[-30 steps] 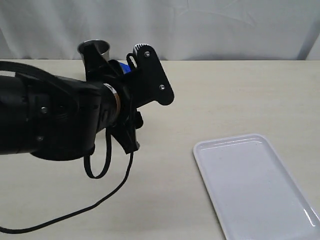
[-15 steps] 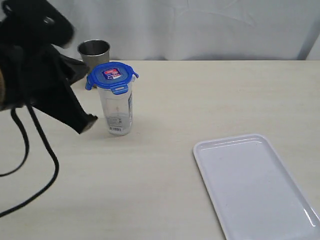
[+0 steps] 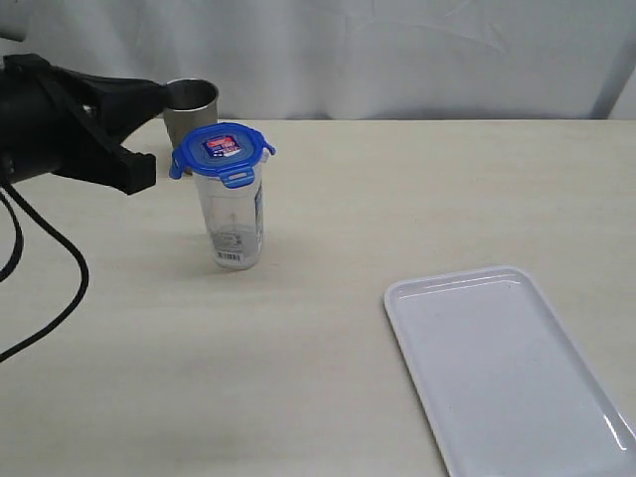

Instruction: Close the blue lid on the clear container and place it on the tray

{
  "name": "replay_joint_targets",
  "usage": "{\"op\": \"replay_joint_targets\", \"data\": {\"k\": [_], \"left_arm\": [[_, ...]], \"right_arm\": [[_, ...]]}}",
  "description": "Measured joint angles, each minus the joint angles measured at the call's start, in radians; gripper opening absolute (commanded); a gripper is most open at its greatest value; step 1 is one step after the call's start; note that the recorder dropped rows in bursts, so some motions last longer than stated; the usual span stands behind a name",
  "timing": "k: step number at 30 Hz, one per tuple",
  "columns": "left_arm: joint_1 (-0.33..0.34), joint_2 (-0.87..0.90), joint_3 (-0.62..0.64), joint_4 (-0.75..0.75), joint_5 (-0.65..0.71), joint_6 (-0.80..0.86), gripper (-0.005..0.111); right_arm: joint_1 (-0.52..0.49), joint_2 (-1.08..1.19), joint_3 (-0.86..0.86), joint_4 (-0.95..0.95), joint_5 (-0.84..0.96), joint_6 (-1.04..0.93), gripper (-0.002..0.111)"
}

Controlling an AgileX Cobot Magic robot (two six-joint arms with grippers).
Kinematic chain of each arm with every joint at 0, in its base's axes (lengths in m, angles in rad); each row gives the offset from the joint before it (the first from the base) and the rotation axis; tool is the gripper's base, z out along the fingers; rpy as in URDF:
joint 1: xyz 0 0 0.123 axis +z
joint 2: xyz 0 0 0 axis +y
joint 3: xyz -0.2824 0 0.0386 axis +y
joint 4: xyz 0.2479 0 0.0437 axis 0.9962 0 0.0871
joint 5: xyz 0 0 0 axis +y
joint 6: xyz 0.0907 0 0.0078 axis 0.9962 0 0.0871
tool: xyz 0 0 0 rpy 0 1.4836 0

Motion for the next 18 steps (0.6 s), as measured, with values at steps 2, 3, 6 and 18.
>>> {"op": "replay_joint_targets", "data": {"k": [2, 3, 6, 18], "left_arm": [[0.075, 0.061, -0.007, 0.122, -0.188, -0.113, 0.000], [0.108, 0.085, -0.012, 0.151, -0.248, -0.159, 0.000], [0.228, 0.154, -0.025, 0.221, -0.387, -0.247, 0.000], [0.259, 0.186, 0.035, 0.479, -0.435, -0.229, 0.000]], "right_arm": [[0.000, 0.000, 0.000, 0.000, 0.000, 0.000, 0.004], [0.000, 0.000, 0.000, 0.000, 0.000, 0.000, 0.004], [0.000, 0.000, 0.000, 0.000, 0.000, 0.000, 0.004], [0.000, 0.000, 0.000, 0.000, 0.000, 0.000, 0.004]]}}
